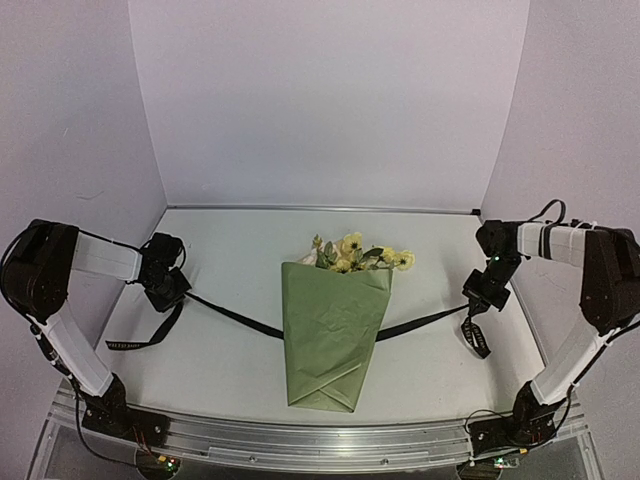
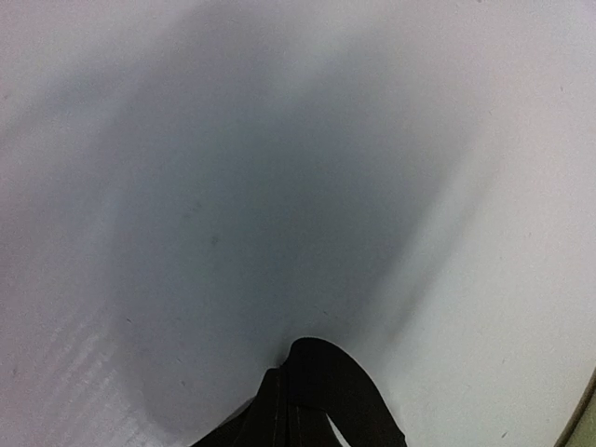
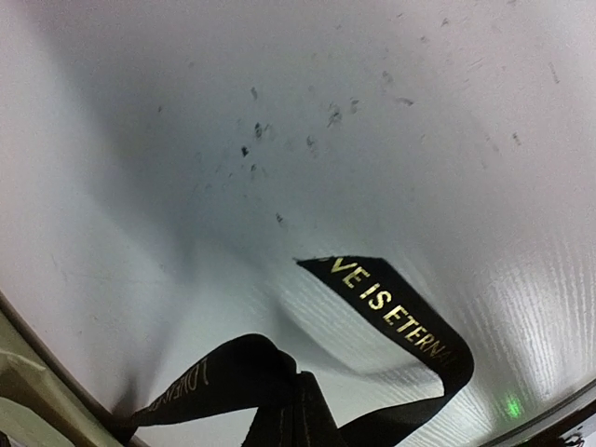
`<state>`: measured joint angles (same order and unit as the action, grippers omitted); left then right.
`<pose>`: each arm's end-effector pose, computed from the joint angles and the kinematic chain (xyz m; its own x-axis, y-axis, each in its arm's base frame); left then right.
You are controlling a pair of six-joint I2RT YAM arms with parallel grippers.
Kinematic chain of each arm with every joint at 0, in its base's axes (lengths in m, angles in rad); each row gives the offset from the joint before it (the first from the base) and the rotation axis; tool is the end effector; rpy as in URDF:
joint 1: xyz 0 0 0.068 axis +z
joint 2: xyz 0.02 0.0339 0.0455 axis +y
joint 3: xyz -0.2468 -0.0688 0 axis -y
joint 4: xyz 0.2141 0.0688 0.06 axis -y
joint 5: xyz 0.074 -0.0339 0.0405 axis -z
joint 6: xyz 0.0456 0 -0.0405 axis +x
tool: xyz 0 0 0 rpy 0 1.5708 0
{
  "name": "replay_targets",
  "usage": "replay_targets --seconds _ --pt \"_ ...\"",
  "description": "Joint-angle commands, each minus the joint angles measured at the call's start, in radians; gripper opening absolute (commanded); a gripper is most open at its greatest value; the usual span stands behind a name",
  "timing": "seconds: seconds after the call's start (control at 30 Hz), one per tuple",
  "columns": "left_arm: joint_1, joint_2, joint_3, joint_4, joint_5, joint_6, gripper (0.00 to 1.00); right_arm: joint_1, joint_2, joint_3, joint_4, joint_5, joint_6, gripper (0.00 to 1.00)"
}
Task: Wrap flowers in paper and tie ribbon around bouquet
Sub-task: Adjust the ribbon at the center of the board, then place the left side of the ribbon on the folded bouquet.
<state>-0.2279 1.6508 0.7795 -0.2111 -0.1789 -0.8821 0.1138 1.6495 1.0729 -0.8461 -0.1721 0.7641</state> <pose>0.2739 -0.0552 0.1293 -0.6556 -0.6279 -0.4195 -0.5746 0.7752 -0.2624 0.2665 0.0383 0.1755 -0.8043 0.5942 0.0107 0.5810 0.7824 0.2244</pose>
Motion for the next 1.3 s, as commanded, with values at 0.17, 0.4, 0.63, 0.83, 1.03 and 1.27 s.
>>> replay_targets --seconds 0.17,0.4,0.63,0.83,1.03,1.27 --pt "0.058 -0.03 0.017 -0.013 -0.01 0.02 0.0 0.06 0.04 0.084 -0.018 -0.037 -0.011 0.0" --pt "0.044 -0.094 0.018 0.055 0.087 0.12 0.0 0.017 0.059 0.152 -0.067 -0.079 -0.036 0.0" --pt "-0.217 -0.161 0.194 0.056 0.276 0.314 0.0 0.049 0.051 0.141 -0.073 -0.136 -0.044 0.0" --pt "-0.615 0.017 0.514 0.009 0.411 0.611 0.0 0.086 0.061 0.146 -0.084 -0.154 -0.057 0.0" --pt "-0.898 0.362 0.872 -0.167 0.391 0.886 0.03 0.104 0.072 0.147 -0.098 -0.155 -0.062 0.01" --pt "-0.935 0.464 0.94 -0.086 0.311 0.881 0.53 0.107 0.055 0.134 -0.109 -0.152 -0.073 0.28"
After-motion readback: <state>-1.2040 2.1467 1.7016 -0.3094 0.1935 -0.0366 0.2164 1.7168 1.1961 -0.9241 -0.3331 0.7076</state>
